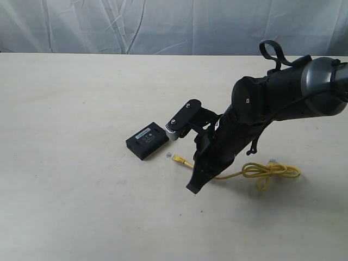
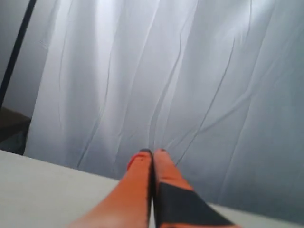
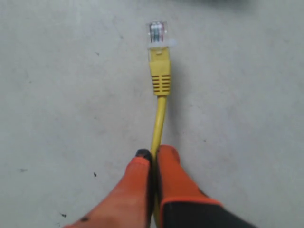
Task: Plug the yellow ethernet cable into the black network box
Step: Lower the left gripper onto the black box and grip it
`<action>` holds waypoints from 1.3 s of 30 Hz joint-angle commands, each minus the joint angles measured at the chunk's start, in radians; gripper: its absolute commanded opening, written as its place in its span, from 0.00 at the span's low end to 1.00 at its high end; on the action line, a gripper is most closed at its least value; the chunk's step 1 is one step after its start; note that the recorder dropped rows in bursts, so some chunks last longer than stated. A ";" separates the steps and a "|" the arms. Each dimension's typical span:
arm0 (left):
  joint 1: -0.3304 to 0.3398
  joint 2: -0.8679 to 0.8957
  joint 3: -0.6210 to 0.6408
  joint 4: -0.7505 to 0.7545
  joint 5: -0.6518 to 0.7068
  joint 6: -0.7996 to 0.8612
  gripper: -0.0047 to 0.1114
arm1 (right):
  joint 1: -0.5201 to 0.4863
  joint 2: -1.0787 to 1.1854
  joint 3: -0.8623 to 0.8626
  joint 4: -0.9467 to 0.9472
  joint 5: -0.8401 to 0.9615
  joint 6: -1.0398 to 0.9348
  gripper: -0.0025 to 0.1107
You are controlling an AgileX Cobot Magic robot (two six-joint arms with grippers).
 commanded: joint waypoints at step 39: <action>-0.312 2.098 -1.392 -0.132 0.829 0.557 0.04 | 0.000 0.007 0.007 0.045 -0.060 -0.007 0.02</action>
